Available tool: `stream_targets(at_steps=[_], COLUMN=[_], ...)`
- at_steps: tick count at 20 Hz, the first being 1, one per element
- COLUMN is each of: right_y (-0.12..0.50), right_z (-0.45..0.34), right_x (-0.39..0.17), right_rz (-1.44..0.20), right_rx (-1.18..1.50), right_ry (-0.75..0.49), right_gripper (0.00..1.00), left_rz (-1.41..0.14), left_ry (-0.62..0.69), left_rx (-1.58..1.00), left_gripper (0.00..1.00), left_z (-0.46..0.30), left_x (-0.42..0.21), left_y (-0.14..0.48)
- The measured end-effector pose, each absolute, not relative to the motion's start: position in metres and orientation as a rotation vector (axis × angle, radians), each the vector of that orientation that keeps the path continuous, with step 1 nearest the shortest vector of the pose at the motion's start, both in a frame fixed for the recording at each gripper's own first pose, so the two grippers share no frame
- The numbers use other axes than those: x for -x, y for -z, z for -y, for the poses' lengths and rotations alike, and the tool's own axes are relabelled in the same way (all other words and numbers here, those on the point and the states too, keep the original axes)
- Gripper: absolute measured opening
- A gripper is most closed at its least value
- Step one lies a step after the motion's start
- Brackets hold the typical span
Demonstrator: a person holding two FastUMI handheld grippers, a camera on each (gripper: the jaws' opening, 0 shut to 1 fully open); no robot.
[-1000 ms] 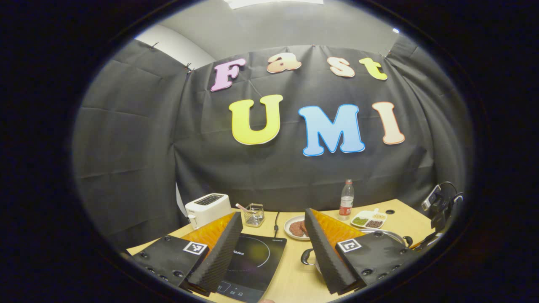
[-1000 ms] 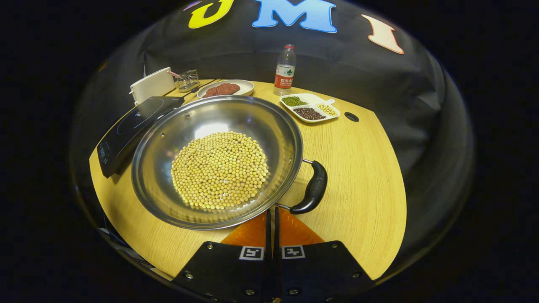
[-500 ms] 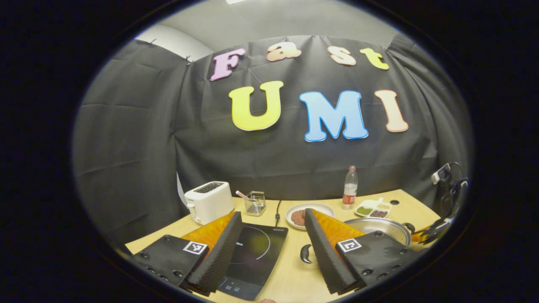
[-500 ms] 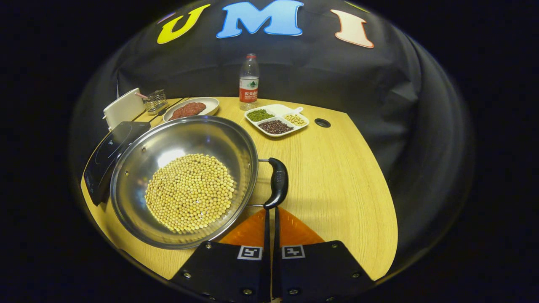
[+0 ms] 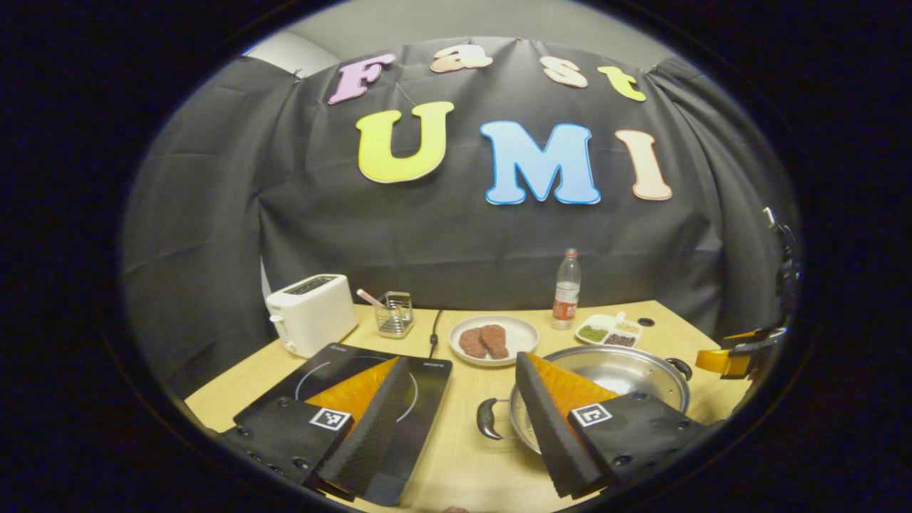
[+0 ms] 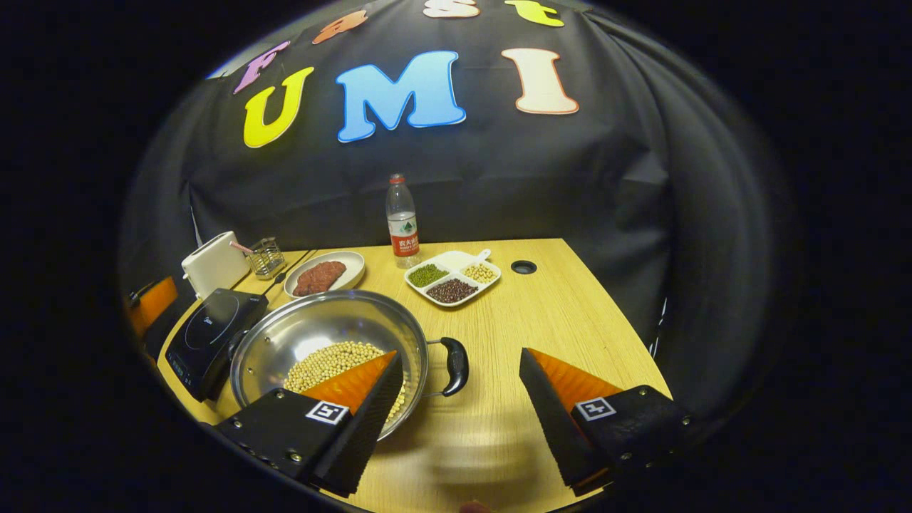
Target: First push the handle of the pot to place it horizontally, then grasp the pot with both hands and set it on the induction cooktop.
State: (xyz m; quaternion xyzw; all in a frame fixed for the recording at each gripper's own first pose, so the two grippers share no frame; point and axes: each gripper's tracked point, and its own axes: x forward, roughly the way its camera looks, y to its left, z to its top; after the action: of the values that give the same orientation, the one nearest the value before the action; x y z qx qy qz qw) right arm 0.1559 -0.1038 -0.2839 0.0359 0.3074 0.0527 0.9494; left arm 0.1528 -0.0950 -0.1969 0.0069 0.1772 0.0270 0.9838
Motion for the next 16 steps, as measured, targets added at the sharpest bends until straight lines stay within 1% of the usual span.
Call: stream_targets(at_steps=[1,2,4,5,6,7,12,13,15,16], right_y=[0.285,0.285,0.290,0.293,0.294,0.296,0.312,0.317,0.327,0.332], right_z=[0.102,0.100,0.097,0.095,0.094,0.093,0.090,0.089,0.088,0.087], right_x=[-0.158,-0.158,-0.159,-0.160,-0.162,-0.163,-0.174,-0.176,-0.179,-0.181], right_rz=[-0.622,-0.623,-0.629,-0.629,-0.629,-0.630,-0.650,-0.658,-0.678,-0.689], right_rx=[-0.068,-0.059,-0.041,-0.033,-0.029,-0.028,-0.023,-0.024,-0.028,-0.031], right_ry=[-0.111,-0.119,-0.132,-0.136,-0.140,-0.143,-0.146,-0.146,-0.148,-0.149], right_gripper=[1.00,1.00,1.00,1.00,1.00,1.00,1.00,1.00,1.00,1.00], left_rz=[-0.376,-0.396,-0.426,-0.448,-0.472,-0.496,-0.604,-0.622,-0.654,-0.665], left_ry=[-0.039,-0.021,0.017,0.027,0.034,0.037,0.027,0.030,0.033,0.030], left_rx=[-0.005,0.005,0.029,0.041,0.048,0.050,0.059,0.057,0.054,0.053], left_gripper=[0.92,1.00,0.92,1.00,0.92,0.97,0.97,1.00,1.00,0.96], left_z=[0.100,0.104,0.112,0.116,0.119,0.120,0.118,0.119,0.120,0.120], left_x=[-0.157,-0.162,-0.169,-0.172,-0.176,-0.179,-0.192,-0.192,-0.196,-0.198], left_y=[0.207,0.216,0.231,0.242,0.252,0.263,0.305,0.312,0.325,0.330])
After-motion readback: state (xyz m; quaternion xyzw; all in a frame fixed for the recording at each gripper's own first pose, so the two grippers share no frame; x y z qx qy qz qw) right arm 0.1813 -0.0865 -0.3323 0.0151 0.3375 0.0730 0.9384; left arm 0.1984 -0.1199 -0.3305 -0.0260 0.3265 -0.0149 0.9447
